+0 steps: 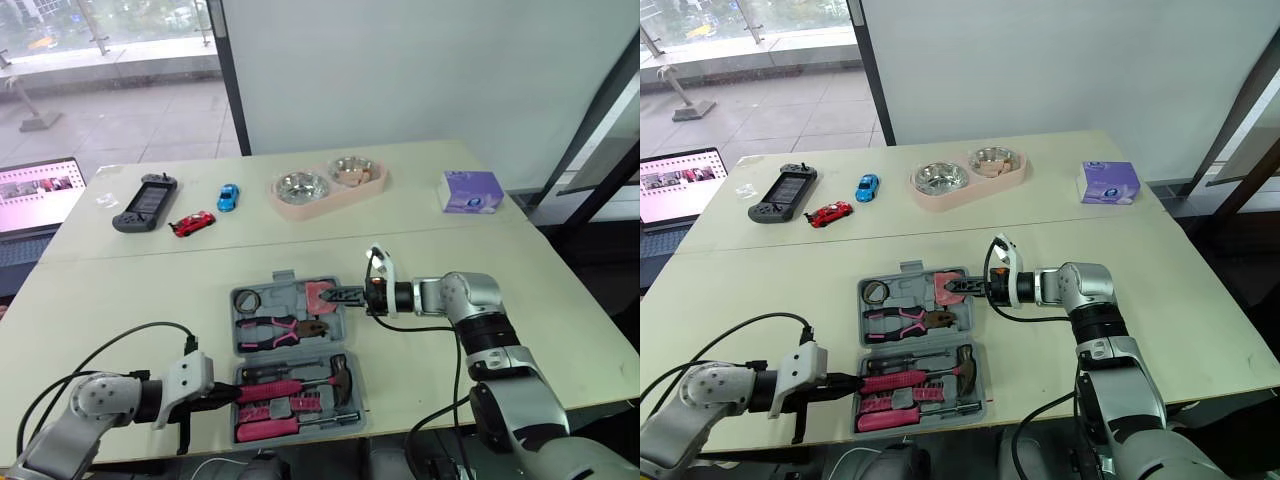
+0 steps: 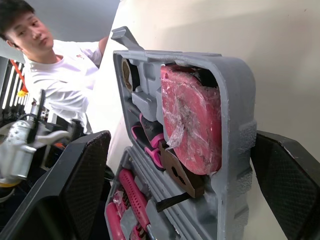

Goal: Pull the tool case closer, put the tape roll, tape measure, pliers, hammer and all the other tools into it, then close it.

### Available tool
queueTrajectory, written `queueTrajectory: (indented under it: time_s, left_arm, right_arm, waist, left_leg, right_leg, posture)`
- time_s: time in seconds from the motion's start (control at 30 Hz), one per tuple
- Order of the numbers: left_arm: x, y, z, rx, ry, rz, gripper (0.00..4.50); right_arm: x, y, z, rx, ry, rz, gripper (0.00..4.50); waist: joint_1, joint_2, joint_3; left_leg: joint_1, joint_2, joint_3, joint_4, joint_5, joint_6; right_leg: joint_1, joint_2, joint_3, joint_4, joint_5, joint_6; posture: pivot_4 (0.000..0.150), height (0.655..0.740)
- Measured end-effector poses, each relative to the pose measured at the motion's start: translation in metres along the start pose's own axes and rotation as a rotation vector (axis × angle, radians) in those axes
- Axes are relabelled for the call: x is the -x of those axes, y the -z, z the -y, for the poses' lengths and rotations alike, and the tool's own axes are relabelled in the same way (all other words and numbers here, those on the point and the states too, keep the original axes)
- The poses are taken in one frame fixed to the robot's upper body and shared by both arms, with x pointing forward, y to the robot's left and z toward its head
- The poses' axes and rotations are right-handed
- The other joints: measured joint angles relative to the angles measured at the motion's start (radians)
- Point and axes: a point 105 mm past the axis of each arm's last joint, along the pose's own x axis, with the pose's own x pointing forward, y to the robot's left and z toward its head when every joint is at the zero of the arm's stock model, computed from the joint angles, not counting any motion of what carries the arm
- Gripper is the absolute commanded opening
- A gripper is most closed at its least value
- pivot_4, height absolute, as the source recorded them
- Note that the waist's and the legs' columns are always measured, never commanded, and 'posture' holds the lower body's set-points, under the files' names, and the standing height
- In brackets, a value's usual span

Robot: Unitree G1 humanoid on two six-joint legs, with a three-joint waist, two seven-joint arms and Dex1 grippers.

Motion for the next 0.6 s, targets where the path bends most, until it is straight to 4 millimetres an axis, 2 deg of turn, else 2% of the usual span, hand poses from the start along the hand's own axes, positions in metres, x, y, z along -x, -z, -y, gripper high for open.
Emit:
queueTrajectory:
  time_s: [0.1, 0.17, 0.33, 0.47, 0.53, 0.6]
  left_arm:
    - [0.012, -0.014, -0.002, 0.052, -0.035, 0.048, 0.0]
    - [0.024, -0.016, -0.004, 0.095, -0.058, 0.051, 0.0]
    - [0.056, 0.001, -0.007, 0.211, -0.144, 0.021, 0.0]
    - [0.071, 0.001, -0.014, 0.245, -0.211, 0.04, 0.0]
    - [0.079, 0.004, -0.015, 0.273, -0.242, 0.044, 0.0]
    - [0.083, 0.007, -0.013, 0.292, -0.251, 0.034, 0.0]
  right_arm:
    - [0.002, 0.0, -0.003, 0.014, -0.014, 0.002, 4.46]
    - [0.005, 0.001, -0.004, 0.026, -0.025, 0.004, 4.46]
    - [0.024, 0.007, -0.023, 0.135, -0.082, -0.019, 4.46]
    - [0.047, 0.024, -0.054, 0.279, -0.158, -0.071, 4.46]
    - [0.066, 0.046, -0.081, 0.395, -0.212, -0.166, 4.46]
    - [0.079, 0.064, -0.097, 0.464, -0.236, -0.245, 4.46]
  waist:
    - [-0.001, -0.001, 0.001]
    - [0.0, 0.0, 0.002]
    - [0.004, -0.001, 0.007]
    - [0.024, -0.003, 0.01]
    - [0.033, -0.003, 0.01]
    - [0.034, -0.004, 0.011]
  left_leg:
    - [0.0, 0.0, 0.0, 0.0, 0.0, 0.0]
    - [0.0, 0.0, 0.0, 0.0, 0.0, 0.0]
    - [-0.001, 0.0, 0.0, 0.0, 0.0, 0.0]
    - [-0.002, 0.0, 0.0, 0.0, 0.0, 0.0]
    - [-0.003, 0.0, 0.0, 0.0, -0.001, 0.001]
    - [-0.005, 0.0, 0.0, 0.0, -0.001, 0.001]
  right_leg:
    - [0.0, 0.0, 0.0, 0.0, 0.0, 0.0]
    - [0.0, 0.0, 0.0, 0.0, 0.0, 0.0]
    - [0.0, -0.001, 0.0, -0.001, -0.001, 0.001]
    - [0.0, -0.001, -0.001, -0.002, -0.001, 0.001]
    - [0.0, -0.002, -0.002, -0.005, -0.002, 0.002]
    - [0.002, -0.002, -0.003, -0.01, -0.002, 0.003]
  posture:
    - [0.15, 0.7239]
    - [0.15, 0.7239]
    - [0.15, 0.7239]
    - [0.15, 0.7239]
    - [0.15, 0.7239]
    - [0.15, 0.7239]
